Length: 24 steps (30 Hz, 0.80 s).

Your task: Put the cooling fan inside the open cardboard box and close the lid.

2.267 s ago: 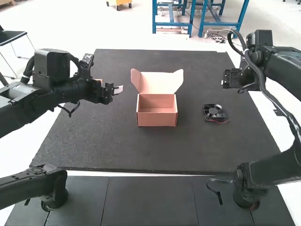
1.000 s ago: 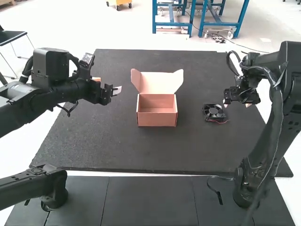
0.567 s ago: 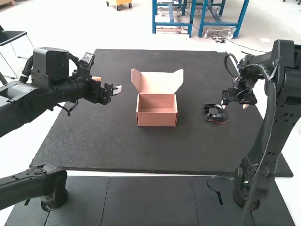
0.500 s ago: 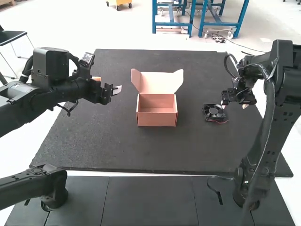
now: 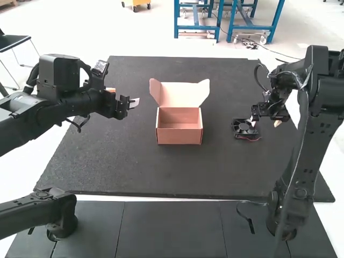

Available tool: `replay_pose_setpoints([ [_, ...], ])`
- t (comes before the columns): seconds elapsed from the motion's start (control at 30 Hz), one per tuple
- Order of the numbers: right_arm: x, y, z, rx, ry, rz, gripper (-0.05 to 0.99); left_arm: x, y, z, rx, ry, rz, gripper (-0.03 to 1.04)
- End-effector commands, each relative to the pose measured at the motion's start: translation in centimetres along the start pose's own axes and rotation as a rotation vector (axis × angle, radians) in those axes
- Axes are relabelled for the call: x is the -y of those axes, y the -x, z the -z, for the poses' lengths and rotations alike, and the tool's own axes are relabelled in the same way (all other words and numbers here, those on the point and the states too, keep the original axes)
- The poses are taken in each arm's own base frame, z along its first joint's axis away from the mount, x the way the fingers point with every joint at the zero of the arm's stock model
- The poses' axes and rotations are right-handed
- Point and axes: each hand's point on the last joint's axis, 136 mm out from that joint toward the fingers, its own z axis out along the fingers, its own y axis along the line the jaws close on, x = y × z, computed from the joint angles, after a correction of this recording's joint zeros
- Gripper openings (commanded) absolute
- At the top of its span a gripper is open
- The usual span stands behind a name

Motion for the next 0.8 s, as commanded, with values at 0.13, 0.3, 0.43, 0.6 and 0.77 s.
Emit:
replay_pose_setpoints([
  [0.13,-0.5,0.9,0.1,0.005,0.018,-0.002,0.90,-0.4,2.7,0.8,0.066,0.018,-0.017,0.97],
  [0.3,-0.4,1.4,-0.3,0.000,0.019,-0.013,0.90,-0.3,2.9,0.8,0.072,0.017,-0.017,0.97],
  [0.43,-0.4,1.3,-0.8,-0.030,0.021,-0.013,0.90,-0.3,3.1,0.9,0.076,0.017,-0.018,0.97],
  [0.6,-0.4,0.9,-1.0,-0.066,0.023,-0.013,0.90,-0.3,3.1,0.9,0.078,0.017,-0.020,0.97],
  [0.77,0.0,0.3,-1.6,-0.094,0.011,-0.018,0.90,-0.3,3.3,1.0,0.081,0.017,-0.020,0.97],
])
